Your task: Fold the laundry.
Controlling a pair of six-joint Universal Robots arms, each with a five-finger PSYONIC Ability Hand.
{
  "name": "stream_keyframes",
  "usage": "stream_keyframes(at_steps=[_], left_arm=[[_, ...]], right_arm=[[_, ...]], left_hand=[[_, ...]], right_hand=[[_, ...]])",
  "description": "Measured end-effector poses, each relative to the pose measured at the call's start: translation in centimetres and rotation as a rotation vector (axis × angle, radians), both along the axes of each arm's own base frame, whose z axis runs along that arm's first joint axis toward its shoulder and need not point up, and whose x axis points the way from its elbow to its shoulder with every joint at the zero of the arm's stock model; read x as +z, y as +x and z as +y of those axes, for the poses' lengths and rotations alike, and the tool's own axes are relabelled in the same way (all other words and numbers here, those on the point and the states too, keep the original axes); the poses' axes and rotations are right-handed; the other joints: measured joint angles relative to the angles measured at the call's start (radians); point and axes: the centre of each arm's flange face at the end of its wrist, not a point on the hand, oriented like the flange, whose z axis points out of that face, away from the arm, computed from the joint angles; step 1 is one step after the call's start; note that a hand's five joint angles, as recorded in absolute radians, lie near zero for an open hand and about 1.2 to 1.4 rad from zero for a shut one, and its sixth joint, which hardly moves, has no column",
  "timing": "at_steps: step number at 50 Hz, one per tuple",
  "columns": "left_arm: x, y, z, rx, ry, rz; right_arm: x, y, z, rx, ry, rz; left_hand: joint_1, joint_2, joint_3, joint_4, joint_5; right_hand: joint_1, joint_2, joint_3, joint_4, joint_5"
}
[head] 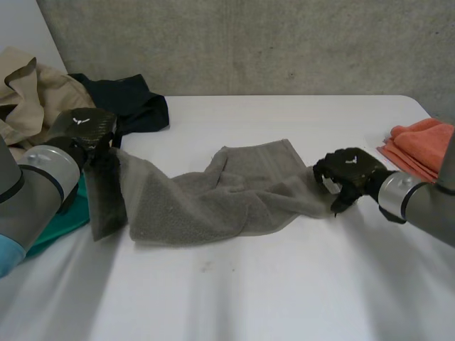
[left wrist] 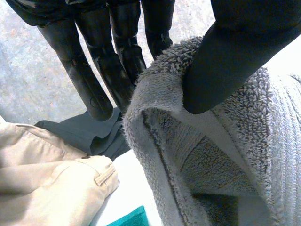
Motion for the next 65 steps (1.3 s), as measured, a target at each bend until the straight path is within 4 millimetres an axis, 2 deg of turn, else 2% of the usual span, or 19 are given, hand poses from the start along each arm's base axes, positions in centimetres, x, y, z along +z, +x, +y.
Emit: stream_keyframes(at_steps=[5, 18, 22, 24, 26, 27, 36, 39, 41, 43, 44, 46, 47, 50, 53, 56, 59, 62, 65], left_arm=[[0.1, -0.1, 0.0, -0.002, -0.004, 0.002], [0.1, -0.1, 0.0, -0.001, -0.006, 0.002], [0.1, 0.0, -0.1, 0.001, -0.005, 0.002], [0.1, 0.0, -0.1, 0.002, -0.005, 0.002], [0.1, 0.0, -0.1, 0.002, -0.007, 0.002], [0.1, 0.0, -0.2, 0.002, -0.009, 0.003], [0.2, 0.0, -0.2, 0.003, -0.017, 0.004], [0.1, 0.1, -0.2, 0.003, -0.015, 0.003], [0.1, 0.1, -0.2, 0.003, -0.012, 0.001], [0.0, 0.1, 0.0, 0.003, -0.007, -0.001], [0.0, 0.1, 0.0, 0.004, -0.006, -0.002], [-0.1, 0.2, 0.1, 0.005, 0.001, -0.005], [-0.2, 0.3, 0.2, 0.005, 0.004, -0.007], [-0.4, 0.4, 0.5, 0.006, 0.019, -0.012], [-0.7, 0.5, 0.8, 0.004, 0.042, -0.02], [-1.0, 0.5, 1.1, -0.001, 0.067, -0.027], [-1.9, 0.4, 1.2, -0.006, 0.105, -0.038], [-3.4, 0.1, 0.9, -0.014, 0.147, -0.049], [-4.8, -0.6, -0.2, -0.027, 0.171, -0.054]], right_arm=[[-1.3, 0.2, 0.0, -0.001, -0.027, -0.01], [-3.9, 2.4, -0.4, 0.048, -0.027, -0.012], [-4.3, 2.8, -0.4, 0.058, -0.024, -0.012], [-4.4, 3.0, -0.6, 0.062, -0.026, -0.012], [-4.4, 3.2, -0.7, 0.065, -0.03, -0.013], [-4.4, 3.4, -0.8, 0.066, -0.034, -0.014], [-3.9, 4.3, -1.3, 0.052, -0.051, -0.024], [-3.0, 4.1, -1.2, 0.044, -0.05, -0.019], [-1.7, 3.8, -1.0, 0.039, -0.05, -0.013], [1.0, 3.2, -0.6, 0.031, -0.061, 0.0], [1.4, 3.1, -0.5, 0.03, -0.063, 0.003], [5.6, 1.5, 0.1, 0.004, -0.096, 0.035], [6.8, 0.9, 0.3, -0.005, -0.104, 0.047], [11.9, -2.2, 2.1, -0.059, -0.137, 0.125], [14.5, -4.0, 3.8, -0.087, -0.135, 0.192], [15.3, -4.8, 5.0, -0.092, -0.116, 0.239], [14.5, -4.6, 5.5, -0.074, -0.073, 0.28], [12.3, -3.7, 4.6, -0.061, -0.029, 0.315], [10.2, -2.8, 2.6, -0.077, -0.035, 0.342]], left_hand=[[0.0, 0.0, 0.0, 0.0, 0.0], [0.0, 0.0, 0.0, 0.0, 0.0], [0.0, 0.0, 0.0, 0.0, 0.0], [0.0, 0.0, 0.0, 0.0, 0.0], [0.0, 0.0, 0.0, 0.0, 0.0], [0.0, 0.0, 0.0, 0.0, 0.0], [0.0, 0.0, 0.0, 0.0, 0.0], [0.0, 0.0, 0.0, 0.0, 0.0], [0.0, 0.0, 0.0, 0.0, 0.0], [0.0, 0.0, 0.0, 0.0, 0.0], [0.0, 0.0, 0.0, 0.0, 0.0], [0.0, 0.0, 0.0, 0.0, 0.0], [0.0, 0.0, 0.0, 0.0, 0.0], [0.0, 0.0, 0.0, 0.0, 0.0], [0.0, 0.0, 0.0, 0.0, 0.0], [0.0, 0.0, 0.0, 0.0, 0.0], [0.0, 0.0, 0.0, 0.0, 0.0], [0.0, 0.0, 0.0, 0.0, 0.0], [0.0, 0.0, 0.0, 0.0, 0.0]], right_hand=[[0.0, 0.0, 0.0, 0.0, 0.0], [-0.005, 0.002, -0.004, -0.004, -0.004], [0.048, 0.064, 0.076, 0.076, 0.049], [0.225, 0.258, 0.265, 0.267, 0.228], [0.225, 0.258, 0.265, 0.267, 0.228], [0.383, 0.475, 0.481, 0.484, 0.447], [0.383, 0.476, 0.492, 0.497, 0.457], [0.383, 0.476, 0.492, 0.497, 0.457], [0.383, 0.476, 0.492, 0.497, 0.457], [0.383, 0.476, 0.492, 0.497, 0.457], [0.383, 0.476, 0.492, 0.497, 0.457], [0.383, 0.476, 0.492, 0.497, 0.457], [0.383, 0.476, 0.492, 0.497, 0.457], [0.383, 0.476, 0.492, 0.497, 0.457], [0.383, 0.476, 0.492, 0.497, 0.458], [0.383, 0.476, 0.492, 0.497, 0.458], [0.383, 0.476, 0.492, 0.498, 0.458], [0.383, 0.476, 0.492, 0.498, 0.458], [0.383, 0.476, 0.492, 0.498, 0.458]])
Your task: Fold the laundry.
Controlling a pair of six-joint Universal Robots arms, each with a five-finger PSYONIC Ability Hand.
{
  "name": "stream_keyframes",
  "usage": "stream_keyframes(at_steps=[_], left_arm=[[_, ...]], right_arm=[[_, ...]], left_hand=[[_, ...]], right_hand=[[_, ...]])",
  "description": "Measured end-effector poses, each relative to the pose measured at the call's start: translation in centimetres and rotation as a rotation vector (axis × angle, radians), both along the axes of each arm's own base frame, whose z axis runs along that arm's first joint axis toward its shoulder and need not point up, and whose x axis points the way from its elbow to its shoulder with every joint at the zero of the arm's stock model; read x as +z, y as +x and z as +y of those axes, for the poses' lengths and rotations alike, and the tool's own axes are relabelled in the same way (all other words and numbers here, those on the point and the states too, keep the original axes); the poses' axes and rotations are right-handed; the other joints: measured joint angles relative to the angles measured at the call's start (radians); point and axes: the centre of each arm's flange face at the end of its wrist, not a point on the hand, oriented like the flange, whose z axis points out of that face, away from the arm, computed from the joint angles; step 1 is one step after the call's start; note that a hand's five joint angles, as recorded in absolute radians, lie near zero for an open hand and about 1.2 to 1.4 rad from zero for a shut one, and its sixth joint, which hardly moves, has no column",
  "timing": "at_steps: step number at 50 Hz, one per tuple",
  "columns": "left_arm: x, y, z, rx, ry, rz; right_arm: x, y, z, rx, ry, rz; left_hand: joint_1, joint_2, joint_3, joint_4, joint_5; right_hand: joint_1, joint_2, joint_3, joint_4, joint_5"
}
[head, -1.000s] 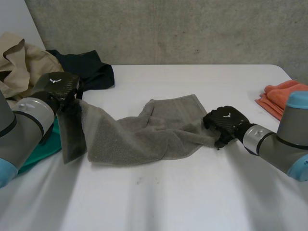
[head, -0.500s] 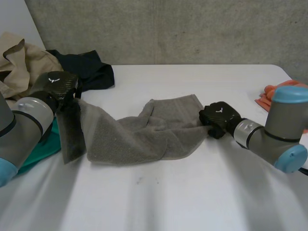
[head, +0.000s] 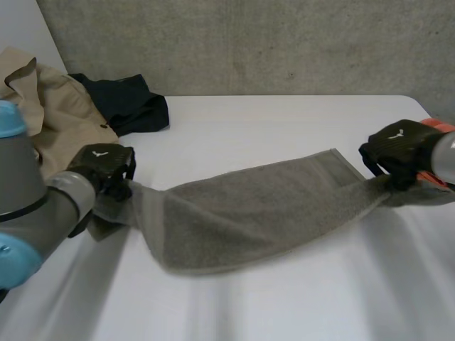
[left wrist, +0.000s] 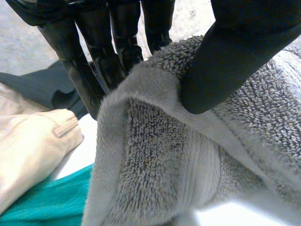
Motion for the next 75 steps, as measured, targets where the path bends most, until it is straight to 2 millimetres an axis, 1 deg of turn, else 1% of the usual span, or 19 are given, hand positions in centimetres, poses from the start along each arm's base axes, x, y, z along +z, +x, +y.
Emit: stream_keyframes(at_steps=[5, 10, 11, 16, 19, 22, 28, 35, 38, 42, 48, 49, 52, 55, 60, 64, 68, 72, 75], left_arm=[[0.2, -2.3, -3.3, -0.033, -0.082, 0.031], [6.3, -4.5, -7.8, -0.044, -0.375, 0.141], [7.9, -4.8, -8.4, -0.043, -0.437, 0.168], [16.3, -5.0, -9.9, -0.034, -0.725, 0.328], [19.0, -4.6, -9.7, -0.035, -0.796, 0.396], [19.5, -4.3, -9.1, -0.036, -0.783, 0.423], [16.0, -3.1, -6.8, -0.021, -0.604, 0.389], [9.5, -1.9, -3.8, -0.01, -0.342, 0.294], [6.1, -1.6, -2.7, -0.016, -0.207, 0.247], [2.3, -1.7, -3.1, -0.02, -0.094, 0.206], [-2.7, -2.7, -5.8, -0.031, -0.024, 0.136], [-3.3, -2.9, -6.1, -0.034, -0.021, 0.126], [-5.0, -3.5, -7.1, -0.045, -0.015, 0.091], [-5.5, -3.8, -7.2, -0.059, -0.016, 0.073], [-3.2, -3.5, -5.7, -0.071, -0.059, 0.077], [-0.2, -2.7, -3.4, -0.079, -0.121, 0.097], [1.4, -2.2, -0.2, -0.098, -0.162, 0.111], [1.2, -1.9, 3.6, -0.134, -0.162, 0.11], [-0.6, -2.0, 5.6, -0.167, -0.123, 0.07]], right_arm=[[-0.9, 1.4, -5.1, -0.068, -0.189, -0.024], [4.2, 2.6, -9.5, -0.123, -0.55, -0.187], [5.0, 2.6, -9.7, -0.127, -0.589, -0.208], [13.9, 2.6, -9.6, -0.132, -0.946, -0.427], [16.6, 2.3, -8.5, -0.126, -1.029, -0.484], [17.4, 2.0, -7.3, -0.119, -1.031, -0.499], [14.1, 1.8, -4.6, -0.092, -0.839, -0.435], [8.9, 1.3, -1.0, -0.075, -0.521, -0.313], [5.5, 0.9, 0.2, -0.073, -0.353, -0.23], [0.9, 1.0, -0.6, -0.069, -0.218, -0.154], [-5.7, 1.5, -3.7, -0.085, -0.145, -0.112], [-6.6, 1.7, -4.1, -0.09, -0.143, -0.11], [-9.0, 2.2, -5.0, -0.111, -0.14, -0.107], [-10.1, 2.6, -5.0, -0.128, -0.137, -0.107], [-10.5, 2.7, -4.4, -0.143, -0.13, -0.111], [-9.7, 2.5, -3.9, -0.148, -0.15, -0.12], [-9.0, 2.3, -3.5, -0.149, -0.17, -0.128], [-8.9, 2.2, -3.3, -0.15, -0.175, -0.133], [-9.0, 2.2, -3.2, -0.149, -0.17, -0.135]], left_hand=[[0.0, 0.0, 0.0, 0.0, 0.0], [0.0, 0.001, 0.002, 0.001, 0.0], [0.0, 0.001, 0.002, 0.001, 0.0], [0.0, 0.001, 0.002, 0.003, 0.0], [0.0, 0.001, 0.002, 0.003, 0.0], [0.0, 0.001, 0.002, 0.003, 0.0], [0.0, 0.001, 0.002, 0.004, 0.0], [0.0, 0.001, 0.002, 0.004, 0.0], [0.0, 0.001, 0.002, 0.004, 0.0], [0.0, 0.001, 0.002, 0.004, 0.0], [-0.073, -0.119, -0.098, -0.102, -0.05], [-0.354, -0.376, -0.367, -0.376, -0.313], [-0.705, -0.699, -0.687, -0.702, -0.641], [-0.788, -0.844, -0.833, -0.851, -0.789], [-0.788, -0.856, -0.846, -0.863, -0.807], [-0.788, -0.856, -0.846, -0.863, -0.807], [-0.567, -0.639, -0.639, -0.645, -0.581], [-0.509, -0.57, -0.563, -0.567, -0.504], [-0.587, -0.638, -0.627, -0.637, -0.577]], right_hand=[[0.0, 0.0, 0.0, 0.0, 0.0], [0.0, 0.0, 0.0, 0.0, 0.001], [0.0, 0.0, 0.0, 0.0, 0.001], [0.0, 0.0, 0.0, 0.0, 0.002], [0.0, 0.0, 0.0, 0.0, 0.004], [0.0, 0.0, 0.0, 0.0, 0.009], [0.0, 0.0, 0.0, 0.0, 0.009], [0.0, 0.0, 0.0, 0.0, 0.009], [0.0, 0.0, 0.0, 0.0, 0.009], [0.0, 0.0, 0.0, 0.0, 0.009], [0.0, 0.0, 0.0, 0.0, 0.009], [0.0, 0.0, 0.0, 0.0, 0.009], [0.0, 0.0, 0.0, 0.0, 0.009], [0.0, 0.0, 0.0, 0.0, 0.009], [0.0, 0.0, 0.0, 0.0, 0.012], [0.0, 0.0, 0.0, 0.0, 0.012], [0.0, 0.0, 0.0, 0.0, 0.012], [0.0, 0.0, 0.0, 0.0, 0.012], [0.0, 0.0, 0.0, 0.0, 0.012]])
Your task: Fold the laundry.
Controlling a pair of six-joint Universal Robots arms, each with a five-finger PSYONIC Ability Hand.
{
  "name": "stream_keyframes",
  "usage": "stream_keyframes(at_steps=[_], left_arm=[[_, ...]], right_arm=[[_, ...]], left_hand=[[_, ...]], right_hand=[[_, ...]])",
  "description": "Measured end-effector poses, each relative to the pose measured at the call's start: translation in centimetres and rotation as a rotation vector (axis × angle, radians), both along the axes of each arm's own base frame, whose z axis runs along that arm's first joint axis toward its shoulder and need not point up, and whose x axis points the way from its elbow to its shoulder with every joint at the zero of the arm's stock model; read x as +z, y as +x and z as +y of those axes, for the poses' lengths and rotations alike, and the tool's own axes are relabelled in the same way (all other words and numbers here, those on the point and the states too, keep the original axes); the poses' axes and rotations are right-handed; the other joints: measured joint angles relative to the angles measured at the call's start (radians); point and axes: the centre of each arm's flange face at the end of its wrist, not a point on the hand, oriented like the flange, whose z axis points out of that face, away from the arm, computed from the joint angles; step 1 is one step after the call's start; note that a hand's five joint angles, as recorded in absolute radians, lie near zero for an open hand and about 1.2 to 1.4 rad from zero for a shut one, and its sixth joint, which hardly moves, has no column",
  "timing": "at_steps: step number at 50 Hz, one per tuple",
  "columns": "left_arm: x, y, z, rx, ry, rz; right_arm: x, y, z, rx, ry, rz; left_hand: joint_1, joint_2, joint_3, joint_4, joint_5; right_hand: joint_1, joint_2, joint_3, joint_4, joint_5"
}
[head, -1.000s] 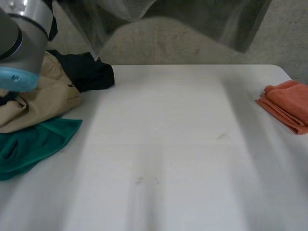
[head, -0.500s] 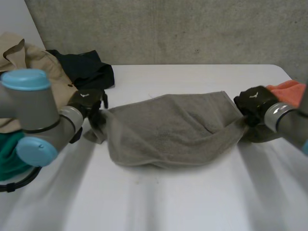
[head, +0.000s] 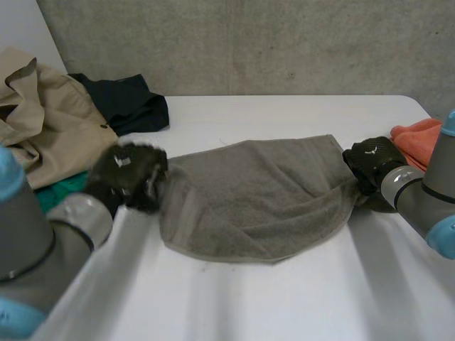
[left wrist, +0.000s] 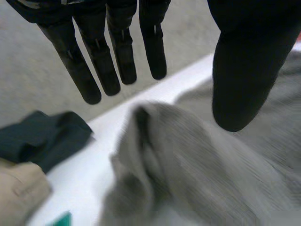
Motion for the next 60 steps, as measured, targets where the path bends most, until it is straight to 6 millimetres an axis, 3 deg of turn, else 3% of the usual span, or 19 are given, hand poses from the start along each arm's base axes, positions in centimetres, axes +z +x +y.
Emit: stream_keyframes(at_steps=[6, 13, 24, 29, 36, 37, 44, 46, 50, 54, 60], left_arm=[[-4.5, -0.6, 1.5, -0.073, 0.056, -0.162], [-7.9, -1.6, 0.3, -0.123, 0.038, -0.274], [-9.2, -3.1, -2.6, -0.125, -0.011, -0.267], [-9.5, -3.6, -3.5, -0.124, -0.019, -0.264], [-9.8, -4.1, -4.4, -0.124, -0.028, -0.262], [-9.8, -4.2, -4.6, -0.124, -0.032, -0.261], [-9.4, -4.7, -5.5, -0.123, -0.057, -0.252], [-9.2, -4.9, -5.8, -0.119, -0.068, -0.249], [-8.4, -5.1, -6.0, -0.113, -0.083, -0.246], [-6.2, -5.0, -5.1, -0.11, -0.091, -0.25], [-0.2, -2.7, -0.6, -0.109, -0.044, -0.305]], right_arm=[[-0.3, 0.2, 0.3, 0.017, 0.015, -0.005], [-0.9, 0.4, 0.9, 0.044, 0.038, -0.01], [-1.4, 0.6, 1.5, 0.056, 0.06, -0.006], [-1.6, 0.6, 1.6, 0.057, 0.065, -0.005], [-1.7, 0.6, 1.8, 0.067, 0.072, -0.005], [-1.8, 0.7, 1.8, 0.072, 0.073, -0.006], [-1.9, 0.8, 2.0, 0.086, 0.078, -0.009], [-1.9, 0.8, 2.0, 0.086, 0.078, -0.008], [-1.7, 0.6, 1.9, 0.078, 0.076, -0.001], [-1.3, 0.3, 2.1, 0.073, 0.089, 0.023], [1.3, -1.0, 5.0, 0.115, 0.168, 0.169]], left_hand=[[-0.123, -0.126, -0.126, -0.137, -0.137], [-0.142, -0.153, -0.155, -0.166, -0.167], [-0.087, -0.08, -0.083, -0.077, -0.072], [0.046, 0.035, 0.03, 0.038, 0.039], [0.057, 0.043, 0.038, 0.046, 0.046], [0.18, 0.177, 0.171, 0.175, 0.154], [0.437, 0.429, 0.423, 0.43, 0.423], [0.56, 0.607, 0.6, 0.608, 0.587], [0.56, 0.632, 0.624, 0.634, 0.597], [0.56, 0.634, 0.625, 0.636, 0.597], [0.56, 0.634, 0.625, 0.636, 0.597]], right_hand=[[0.0, 0.0, 0.0, 0.0, 0.0], [0.0, 0.0, 0.0, 0.0, 0.0], [0.0, 0.0, 0.0, 0.0, 0.0], [0.0, 0.0, 0.0, 0.0, 0.0], [0.0, 0.0, 0.0, 0.0, 0.0], [0.0, 0.0, 0.0, 0.0, 0.0], [0.0, 0.0, 0.0, 0.0, 0.0], [0.0, 0.0, 0.0, 0.0, 0.0], [0.0, 0.0, 0.0, 0.0, 0.0], [0.0, 0.0, 0.0, 0.0, 0.0], [0.0, 0.0, 0.0, 0.0, 0.0]])
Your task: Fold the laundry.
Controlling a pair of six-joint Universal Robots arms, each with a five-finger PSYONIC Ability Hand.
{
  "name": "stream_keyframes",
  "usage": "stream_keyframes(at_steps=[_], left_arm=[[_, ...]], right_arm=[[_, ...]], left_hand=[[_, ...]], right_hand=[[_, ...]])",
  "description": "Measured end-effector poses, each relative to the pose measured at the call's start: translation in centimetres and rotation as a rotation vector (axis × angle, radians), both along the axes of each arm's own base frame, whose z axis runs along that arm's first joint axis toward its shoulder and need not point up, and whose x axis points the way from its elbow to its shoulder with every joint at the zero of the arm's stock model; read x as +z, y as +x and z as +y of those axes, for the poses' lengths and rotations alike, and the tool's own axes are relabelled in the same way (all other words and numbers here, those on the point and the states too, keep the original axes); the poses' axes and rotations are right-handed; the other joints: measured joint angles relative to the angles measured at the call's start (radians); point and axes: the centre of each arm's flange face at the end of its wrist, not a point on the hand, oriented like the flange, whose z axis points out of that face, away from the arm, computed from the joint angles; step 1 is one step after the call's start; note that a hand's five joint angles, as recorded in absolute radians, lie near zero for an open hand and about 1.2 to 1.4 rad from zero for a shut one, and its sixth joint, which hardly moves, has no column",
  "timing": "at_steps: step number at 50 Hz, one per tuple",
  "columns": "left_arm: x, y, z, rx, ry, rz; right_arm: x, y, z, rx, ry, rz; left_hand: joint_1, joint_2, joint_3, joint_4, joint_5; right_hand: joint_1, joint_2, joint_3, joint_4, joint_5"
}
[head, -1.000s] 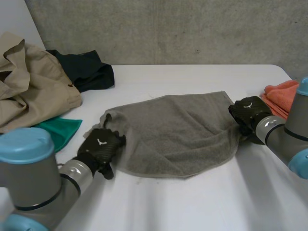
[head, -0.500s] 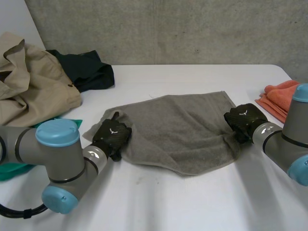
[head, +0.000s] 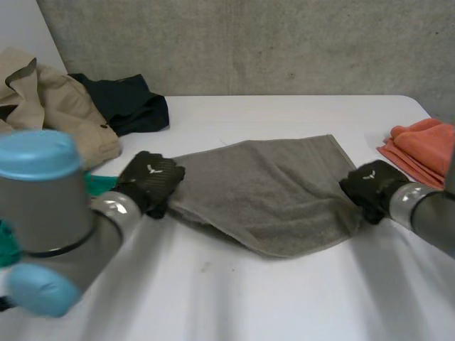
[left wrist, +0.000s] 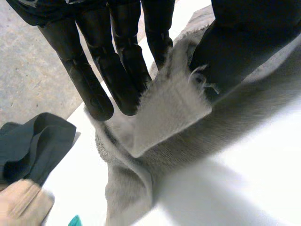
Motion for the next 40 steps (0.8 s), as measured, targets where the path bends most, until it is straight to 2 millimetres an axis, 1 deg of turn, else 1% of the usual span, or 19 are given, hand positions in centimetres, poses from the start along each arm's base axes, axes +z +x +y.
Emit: stream_keyframes(at_steps=[1, 2, 3, 7, 10, 13, 14, 18, 21, 24, 26, 27, 30, 32, 34, 35, 36, 37, 40], left_arm=[[1.0, 0.7, 1.2, 0.001, 0.018, -0.018], [1.4, 1.0, 1.7, 0.002, 0.028, -0.028], [2.2, 1.9, 3.1, 0.002, 0.059, -0.055], [2.5, 3.7, 5.8, 0.002, 0.153, -0.139], [1.7, 4.6, 6.7, 0.0, 0.222, -0.204], [1.2, 4.8, 6.7, 0.0, 0.248, -0.228], [0.0, 4.8, 5.8, 0.007, 0.274, -0.253], [-2.0, 4.2, 2.3, 0.039, 0.256, -0.256], [-2.7, 3.3, -1.0, 0.073, 0.187, -0.236], [-2.2, 2.1, -5.2, 0.122, 0.06, -0.193], [-0.7, 1.2, -8.0, 0.157, -0.052, -0.148], [-0.1, 1.0, -8.7, 0.164, -0.081, -0.135], [4.1, -0.3, -12.0, 0.202, -0.278, -0.036], [8.2, -1.0, -13.8, 0.224, -0.449, 0.058], [11.7, -1.3, -14.7, 0.239, -0.59, 0.139], [13.4, -1.4, -14.9, 0.244, -0.656, 0.177], [14.8, -1.5, -15.0, 0.248, -0.712, 0.21], [17.1, -1.5, -15.0, 0.252, -0.805, 0.265], [20.3, -1.4, -14.4, 0.254, -0.925, 0.343]], right_arm=[[0.7, -0.6, 1.0, 0.016, 0.033, 0.051], [0.8, -0.7, 1.2, 0.018, 0.037, 0.058], [1.5, -1.5, 2.6, 0.042, 0.086, 0.123], [2.3, -2.8, 4.9, 0.092, 0.174, 0.223], [2.2, -3.2, 5.8, 0.116, 0.21, 0.26], [2.0, -3.3, 5.9, 0.122, 0.218, 0.269], [1.2, -3.3, 5.3, 0.122, 0.218, 0.275], [-0.5, -3.1, 2.4, 0.078, 0.17, 0.266], [-1.0, -3.0, -0.6, 0.012, 0.097, 0.238], [-0.1, -2.7, -4.3, -0.067, -0.019, 0.179], [1.4, -2.3, -6.5, -0.107, -0.114, 0.128], [2.1, -2.1, -7.2, -0.118, -0.151, 0.108], [5.9, -1.2, -9.6, -0.148, -0.317, 0.014], [9.9, -0.4, -10.8, -0.158, -0.481, -0.077], [13.4, 0.1, -11.3, -0.16, -0.619, -0.152], [14.4, 0.2, -11.4, -0.16, -0.657, -0.172], [16.8, 0.3, -11.4, -0.159, -0.752, -0.22], [19.0, 0.4, -11.2, -0.158, -0.838, -0.262], [23.2, 0.4, -10.1, -0.149, -0.993, -0.331]], left_hand=[[0.0, 0.0, 0.0, 0.0, 0.0], [0.0, 0.001, 0.0, 0.0, 0.0], [0.0, 0.001, 0.0, 0.0, 0.0], [0.0, 0.001, 0.001, 0.0, 0.0], [0.0, 0.001, 0.001, 0.0, 0.0], [0.0, 0.001, 0.001, 0.0, 0.0], [0.0, 0.002, 0.001, 0.0, 0.0], [0.0, 0.002, 0.001, 0.0, 0.0], [0.0, 0.002, 0.001, 0.0, 0.0], [0.0, 0.002, 0.001, 0.001, 0.0], [0.0, 0.002, 0.001, 0.001, 0.0], [0.0, 0.002, 0.001, 0.001, 0.0], [0.0, 0.002, 0.001, 0.001, 0.0], [0.0, 0.002, 0.001, 0.001, 0.0], [0.001, 0.002, 0.001, 0.001, 0.0], [0.003, 0.002, 0.001, 0.001, 0.0], [0.005, 0.002, 0.001, 0.001, 0.0], [0.006, 0.002, 0.001, 0.001, 0.0], [0.007, 0.002, 0.001, 0.001, 0.016]], right_hand=[[0.0, 0.0, 0.0, 0.0, 0.0], [0.0, 0.0, 0.0, 0.0, 0.0], [0.0, 0.0, 0.0, 0.0, 0.0], [0.0, 0.0, 0.0, 0.0, 0.0], [0.0, 0.0, 0.0, 0.0, 0.0], [0.0, 0.0, 0.0, 0.0, 0.0], [0.0, 0.0, 0.0, 0.0, 0.0], [0.0, 0.0, 0.0, 0.0, 0.0], [0.0, 0.0, 0.0, 0.0, 0.0], [0.0, 0.0, 0.0, 0.0, 0.0], [0.0, 0.0, 0.0, 0.0, 0.0], [0.0, 0.0, 0.0, 0.0, 0.0], [0.0, 0.0, 0.0, 0.0, 0.0], [0.0, 0.0, 0.0, 0.0, 0.0], [0.0, 0.0, 0.0, 0.0, 0.0], [0.0, 0.0, 0.0, 0.0, 0.0], [0.0, 0.0, 0.0, 0.0, 0.0], [0.0, 0.0, 0.0, 0.0, 0.0], [0.0, 0.0, 0.0, 0.0, 0.0]])
